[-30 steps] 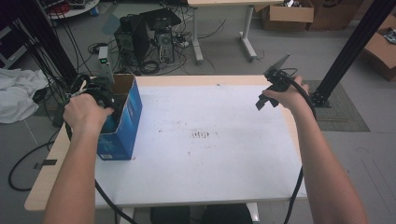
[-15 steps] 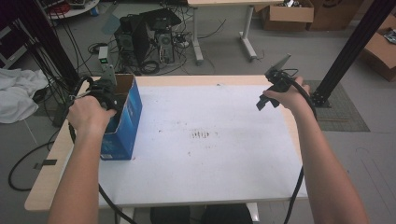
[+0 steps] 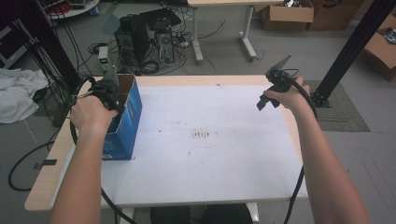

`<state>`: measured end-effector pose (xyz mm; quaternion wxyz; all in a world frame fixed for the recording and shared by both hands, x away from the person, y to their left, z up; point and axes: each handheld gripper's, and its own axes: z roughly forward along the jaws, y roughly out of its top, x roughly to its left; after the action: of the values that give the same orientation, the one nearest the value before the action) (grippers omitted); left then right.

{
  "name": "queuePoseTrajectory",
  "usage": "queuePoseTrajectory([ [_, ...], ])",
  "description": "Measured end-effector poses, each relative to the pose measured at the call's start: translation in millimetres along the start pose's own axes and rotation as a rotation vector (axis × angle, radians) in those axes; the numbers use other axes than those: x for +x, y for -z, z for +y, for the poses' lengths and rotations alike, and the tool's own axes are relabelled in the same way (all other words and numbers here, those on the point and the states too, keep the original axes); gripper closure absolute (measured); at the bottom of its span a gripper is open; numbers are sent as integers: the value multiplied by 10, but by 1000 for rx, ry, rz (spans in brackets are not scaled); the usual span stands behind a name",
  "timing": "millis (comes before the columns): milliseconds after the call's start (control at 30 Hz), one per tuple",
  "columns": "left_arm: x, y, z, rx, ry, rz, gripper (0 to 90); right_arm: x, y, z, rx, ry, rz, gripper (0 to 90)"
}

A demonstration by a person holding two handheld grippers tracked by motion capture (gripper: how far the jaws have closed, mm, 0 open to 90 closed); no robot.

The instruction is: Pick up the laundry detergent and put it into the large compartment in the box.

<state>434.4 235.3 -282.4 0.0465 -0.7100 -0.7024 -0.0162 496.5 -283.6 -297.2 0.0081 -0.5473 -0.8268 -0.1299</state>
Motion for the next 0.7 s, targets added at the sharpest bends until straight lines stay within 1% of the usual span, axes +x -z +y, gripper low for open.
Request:
queuePoseTrajectory([
  [533, -17, -11, 6, 11, 1, 8, 373, -38, 20, -21, -2, -9, 0, 241],
  [700, -27, -16, 6, 12, 1, 7, 356, -35, 10, -18, 0, -6, 2, 241],
])
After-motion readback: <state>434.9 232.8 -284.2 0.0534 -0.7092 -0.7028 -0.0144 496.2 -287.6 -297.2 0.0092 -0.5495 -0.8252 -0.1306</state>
